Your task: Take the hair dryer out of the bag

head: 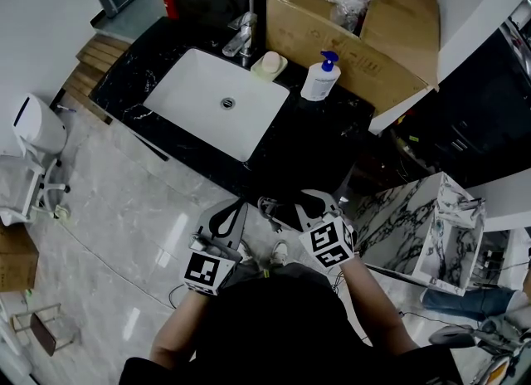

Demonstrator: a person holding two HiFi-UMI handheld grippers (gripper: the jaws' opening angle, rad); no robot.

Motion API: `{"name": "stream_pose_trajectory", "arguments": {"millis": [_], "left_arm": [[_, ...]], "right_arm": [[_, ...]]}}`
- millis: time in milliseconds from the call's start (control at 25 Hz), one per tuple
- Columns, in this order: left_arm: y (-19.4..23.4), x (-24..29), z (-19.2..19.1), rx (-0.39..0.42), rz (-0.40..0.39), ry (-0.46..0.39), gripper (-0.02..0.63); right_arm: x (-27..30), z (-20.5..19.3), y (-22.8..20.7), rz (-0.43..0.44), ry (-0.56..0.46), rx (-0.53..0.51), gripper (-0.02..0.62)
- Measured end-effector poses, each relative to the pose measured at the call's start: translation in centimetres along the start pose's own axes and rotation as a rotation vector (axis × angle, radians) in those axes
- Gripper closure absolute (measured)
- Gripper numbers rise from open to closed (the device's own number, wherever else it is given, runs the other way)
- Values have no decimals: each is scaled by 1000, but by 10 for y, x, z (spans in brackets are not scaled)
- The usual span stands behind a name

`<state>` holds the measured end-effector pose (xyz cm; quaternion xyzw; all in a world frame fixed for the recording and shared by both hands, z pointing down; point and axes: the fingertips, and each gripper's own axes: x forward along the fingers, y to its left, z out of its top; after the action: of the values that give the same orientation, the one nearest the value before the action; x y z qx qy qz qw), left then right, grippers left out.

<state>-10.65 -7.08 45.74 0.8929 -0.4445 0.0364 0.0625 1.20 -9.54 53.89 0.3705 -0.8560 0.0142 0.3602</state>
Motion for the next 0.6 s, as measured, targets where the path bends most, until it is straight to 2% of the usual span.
{"name": "stream_pose_trajectory", "arguments": {"millis": [280,600], "left_arm": [[-13,14,1,29,-27,-11,584],[-22,26,-6,28,-37,5,586]], "right_arm": [[-2,25,-21,2,-46,20,566],[-3,44,-44,40,-105,121,566]]}}
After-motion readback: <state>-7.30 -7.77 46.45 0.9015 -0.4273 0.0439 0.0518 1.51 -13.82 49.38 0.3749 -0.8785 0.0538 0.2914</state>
